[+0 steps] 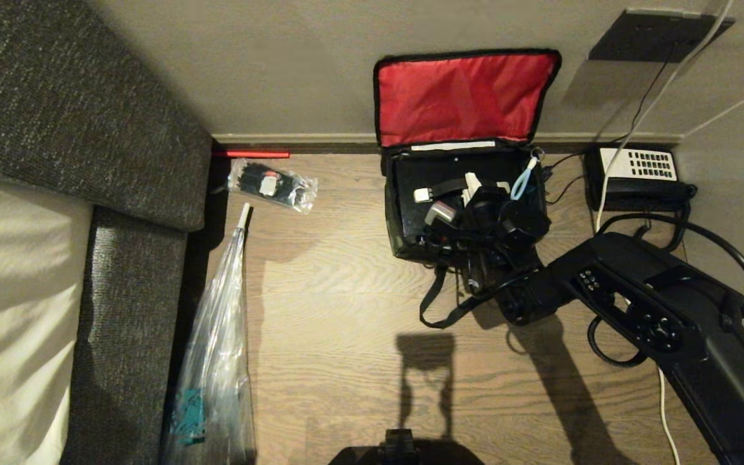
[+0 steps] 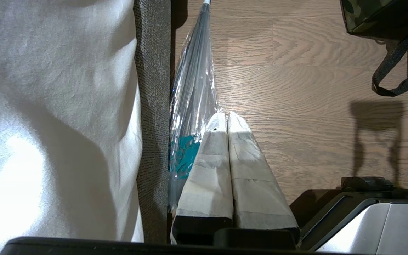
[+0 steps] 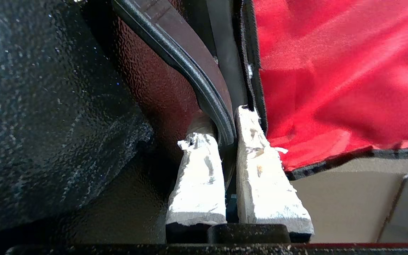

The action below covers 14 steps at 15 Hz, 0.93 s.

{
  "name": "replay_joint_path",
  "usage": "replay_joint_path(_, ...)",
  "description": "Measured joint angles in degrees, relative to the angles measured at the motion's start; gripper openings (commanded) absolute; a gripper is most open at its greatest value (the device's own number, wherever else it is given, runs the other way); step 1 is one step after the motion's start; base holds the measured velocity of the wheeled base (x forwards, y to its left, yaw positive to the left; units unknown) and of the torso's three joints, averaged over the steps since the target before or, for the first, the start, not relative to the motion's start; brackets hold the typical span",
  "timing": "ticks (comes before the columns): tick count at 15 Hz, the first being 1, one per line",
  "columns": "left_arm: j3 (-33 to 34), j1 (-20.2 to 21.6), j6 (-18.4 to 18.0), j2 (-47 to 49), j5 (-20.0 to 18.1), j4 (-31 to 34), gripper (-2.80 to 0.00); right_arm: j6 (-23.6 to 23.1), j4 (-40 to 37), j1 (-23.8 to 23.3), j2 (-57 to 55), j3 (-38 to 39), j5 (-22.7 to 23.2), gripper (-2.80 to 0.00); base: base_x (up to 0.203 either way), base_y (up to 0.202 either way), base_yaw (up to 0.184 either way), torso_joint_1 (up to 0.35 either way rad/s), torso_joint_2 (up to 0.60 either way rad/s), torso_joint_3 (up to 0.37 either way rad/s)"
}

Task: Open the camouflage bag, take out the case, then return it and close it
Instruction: Grip the handle, then lift the black box

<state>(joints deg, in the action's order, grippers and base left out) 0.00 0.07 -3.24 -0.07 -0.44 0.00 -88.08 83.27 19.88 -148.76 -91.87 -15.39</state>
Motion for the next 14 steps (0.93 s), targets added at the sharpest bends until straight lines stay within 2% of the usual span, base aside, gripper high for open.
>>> replay_joint_path(7,0.0,0.0,0.1,0.0,0.0,0.0,-2.80,-0.5,-0.4,0.4,5.0,1.8,0.1,-2.80,0.000,0.000,0.000,0.000,0.00,0.000)
replay_joint_path(14,0.0,0.0,0.1,0.0,0.0,0.0,-2.80,-0.8,0.4,2.4,9.8,9.7,0.1,-2.80,0.000,0.000,0.000,0.000,0.00,0.000)
